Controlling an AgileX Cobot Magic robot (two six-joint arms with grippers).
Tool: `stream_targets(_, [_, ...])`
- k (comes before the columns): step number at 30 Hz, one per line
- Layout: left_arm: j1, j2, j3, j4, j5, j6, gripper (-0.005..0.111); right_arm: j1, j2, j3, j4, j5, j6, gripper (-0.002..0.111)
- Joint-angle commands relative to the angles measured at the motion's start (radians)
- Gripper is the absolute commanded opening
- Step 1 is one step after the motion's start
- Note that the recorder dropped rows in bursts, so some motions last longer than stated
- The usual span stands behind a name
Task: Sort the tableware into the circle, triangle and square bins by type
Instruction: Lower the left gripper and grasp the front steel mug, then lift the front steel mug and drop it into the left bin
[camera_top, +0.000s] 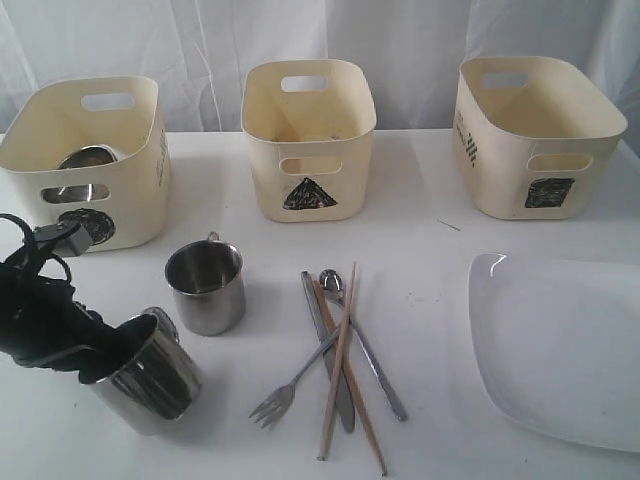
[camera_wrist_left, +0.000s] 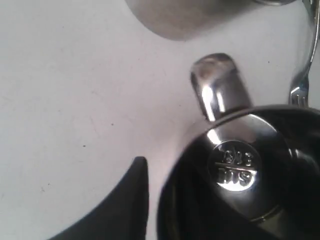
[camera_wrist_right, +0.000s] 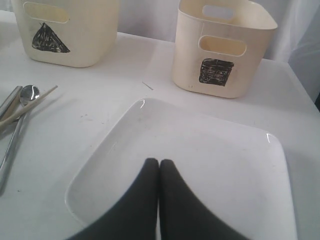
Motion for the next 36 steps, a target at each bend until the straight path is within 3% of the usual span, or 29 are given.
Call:
stream_targets(1, [-0.001,-0.03,0.004,0.017,0.045,-0.006,0.0,0.007,-0.004,0.0,-0.008,-0.003,0.001,0.0])
stream_targets(7, [0.026,-0.183,-0.139,0.237,0.087,-0.122,0.0,0.007,-0.004,0.0,-0.008,-0.003,0.001,0.0])
stream_targets(10, [0.068,-0.28,-0.264,0.296,-0.031,-0.219,0.0,0.007,-0.004,0.0,-0.008,-0.003,0.001,0.0])
stream_targets(12, [0.093,-0.328,-0.33,0.29,-0.234,-0.255,0.0,0.007,-0.004,0.0,-0.008,-0.003,0.001,0.0])
stream_targets(15, [0.098,-0.359,-0.384,0.254,-0.653,-0.291,0.0,0.007,-0.004,0.0,-0.008,-0.003,0.001,0.0])
stream_targets(18, [0.094,-0.321,-0.386,0.267,-1.057,-0.515,0.0,0.007,-0.004,0.0,-0.008,-0.003,0.001,0.0])
stream_targets(21, [0.094,-0.227,-0.387,0.409,-1.207,-0.795,0.0,0.007,-0.004,0.0,-0.008,-0.003,0.001,0.0])
stream_targets(24, [0.094,-0.084,-0.422,0.76,-1.243,-1.016,0.0,0.007,-0.004,0.0,-0.008,-0.003,0.001,0.0])
stream_targets(27, [0.092,0.108,-0.527,1.104,-1.239,-1.092,0.0,0.007,-0.004,0.0,-0.008,-0.003,0.001,0.0])
stream_targets(32, [0.087,0.32,-0.716,1.184,-1.038,-1.214,0.0,0.007,-0.004,0.0,-0.008,-0.003,0.001,0.0])
stream_targets(36, [0.087,0.36,-0.769,1.21,-0.912,-1.318,0.0,0.007,-0.004,0.0,-0.008,-0.003,0.001,0.0])
